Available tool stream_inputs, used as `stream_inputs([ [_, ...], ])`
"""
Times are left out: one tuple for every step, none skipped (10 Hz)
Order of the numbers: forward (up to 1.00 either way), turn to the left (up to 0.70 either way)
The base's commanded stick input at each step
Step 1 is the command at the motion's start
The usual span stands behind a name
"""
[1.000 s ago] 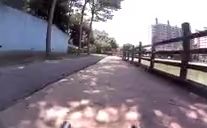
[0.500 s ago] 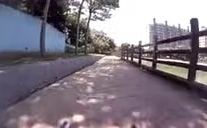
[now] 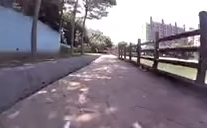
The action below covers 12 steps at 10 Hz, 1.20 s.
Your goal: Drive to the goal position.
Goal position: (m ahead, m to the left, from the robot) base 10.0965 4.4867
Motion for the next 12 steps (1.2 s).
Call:
stream_inputs([
  [0.7,0.0],
  [0.7,0.0],
  [0.7,0.0],
  [0.7,0.0],
  [0.7,0.0],
  [0.7,0.0],
  [0.7,0.0],
  [0.7,0.0],
  [0.7,0.0],
  [0.7,0.0],
  [0.7,-0.21],
  [0.7,-0.35],
])
